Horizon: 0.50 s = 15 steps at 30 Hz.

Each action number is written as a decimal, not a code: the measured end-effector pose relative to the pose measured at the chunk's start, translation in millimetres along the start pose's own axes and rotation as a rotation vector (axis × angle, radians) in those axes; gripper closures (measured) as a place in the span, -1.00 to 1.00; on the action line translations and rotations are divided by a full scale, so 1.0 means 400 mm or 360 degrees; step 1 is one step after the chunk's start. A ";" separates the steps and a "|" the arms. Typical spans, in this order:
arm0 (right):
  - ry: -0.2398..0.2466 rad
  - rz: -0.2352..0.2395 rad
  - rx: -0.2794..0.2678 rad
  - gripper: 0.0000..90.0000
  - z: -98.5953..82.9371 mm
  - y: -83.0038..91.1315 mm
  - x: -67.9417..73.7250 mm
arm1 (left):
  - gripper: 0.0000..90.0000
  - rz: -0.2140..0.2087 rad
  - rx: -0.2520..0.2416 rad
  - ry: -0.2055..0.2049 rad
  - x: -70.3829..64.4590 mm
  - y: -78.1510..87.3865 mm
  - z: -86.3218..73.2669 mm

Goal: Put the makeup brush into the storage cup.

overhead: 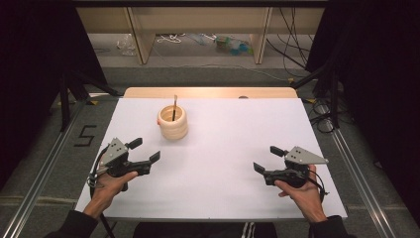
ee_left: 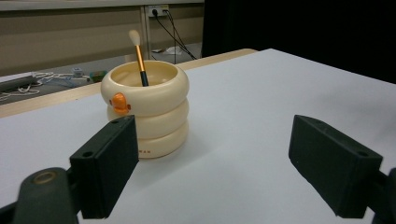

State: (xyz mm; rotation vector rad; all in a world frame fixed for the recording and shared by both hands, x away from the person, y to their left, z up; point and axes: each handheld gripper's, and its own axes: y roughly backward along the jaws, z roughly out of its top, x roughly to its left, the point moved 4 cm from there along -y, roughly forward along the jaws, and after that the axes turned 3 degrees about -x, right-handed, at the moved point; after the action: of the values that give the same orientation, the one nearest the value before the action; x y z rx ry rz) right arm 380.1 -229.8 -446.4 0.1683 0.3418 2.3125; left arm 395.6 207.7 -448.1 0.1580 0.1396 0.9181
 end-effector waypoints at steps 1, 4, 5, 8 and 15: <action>-0.0003 0.0000 -0.0009 -0.64 0.000 -0.001 0.001 | -0.65 -0.0002 0.0001 0.0000 -0.001 0.001 -0.001; -0.0003 0.0009 -0.0027 -0.64 0.000 -0.004 0.003 | -0.65 -0.0008 0.0006 -0.0015 -0.006 0.001 -0.003; 0.0000 0.0008 -0.0022 -0.64 0.000 -0.003 0.003 | -0.65 -0.0008 0.0008 -0.0014 -0.007 0.002 -0.003; -0.0010 0.0003 -0.0005 -0.64 0.000 -0.002 0.004 | -0.65 -0.0008 0.0008 -0.0015 -0.011 0.003 -0.005; -0.0013 0.0003 -0.0008 -0.64 0.000 -0.001 0.004 | -0.65 -0.0001 0.0005 0.0003 -0.013 0.004 -0.008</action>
State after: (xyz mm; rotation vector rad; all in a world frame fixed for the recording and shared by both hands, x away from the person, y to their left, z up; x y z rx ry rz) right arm 379.4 -228.4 -446.6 0.1757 0.3316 2.3138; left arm 390.5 204.7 -450.8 0.1601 0.1430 0.9172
